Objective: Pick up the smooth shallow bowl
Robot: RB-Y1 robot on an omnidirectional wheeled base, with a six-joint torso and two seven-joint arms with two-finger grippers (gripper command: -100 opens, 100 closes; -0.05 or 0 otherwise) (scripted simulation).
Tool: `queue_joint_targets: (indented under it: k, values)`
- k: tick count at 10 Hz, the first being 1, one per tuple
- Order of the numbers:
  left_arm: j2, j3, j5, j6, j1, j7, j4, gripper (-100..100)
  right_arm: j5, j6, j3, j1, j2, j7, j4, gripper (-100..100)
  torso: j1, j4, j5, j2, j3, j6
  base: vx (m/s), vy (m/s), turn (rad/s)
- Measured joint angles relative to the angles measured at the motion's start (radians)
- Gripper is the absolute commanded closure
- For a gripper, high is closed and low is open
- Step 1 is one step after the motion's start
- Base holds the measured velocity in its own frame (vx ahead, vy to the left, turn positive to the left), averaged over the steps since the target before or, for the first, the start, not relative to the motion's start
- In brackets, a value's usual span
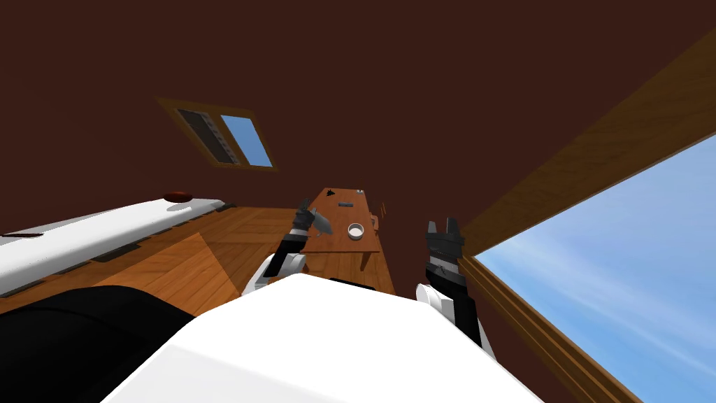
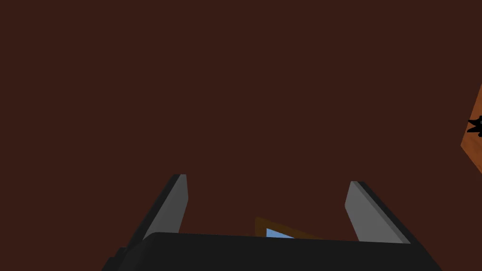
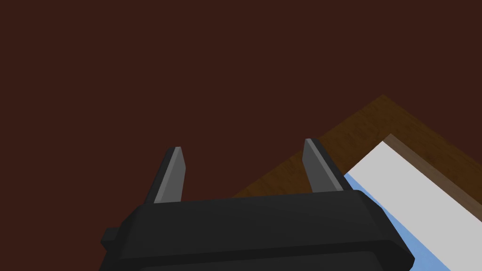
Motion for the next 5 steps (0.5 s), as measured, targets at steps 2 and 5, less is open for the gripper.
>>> queue_joint_targets:
  k: [2, 5]
  values:
    - [0.016, -0.004, 0.008, 0.042, -0.024, 0.017, 0.030, -100, 0.000, 0.000, 0.000, 0.000, 0.000, 0.000, 0.000, 0, 0.000, 0.000, 0.000, 0.000, 0.000, 0.000, -0.001, -0.005, -0.023]
    - [0.038, -0.009, 0.023, 0.132, -0.090, 0.050, 0.097, -100, 0.000, 0.000, 0.000, 0.000, 0.000, 0.000, 0.000, 0, 0.000, 0.000, 0.000, 0.000, 0.000, 0.000, -0.001, -0.008, -0.065]
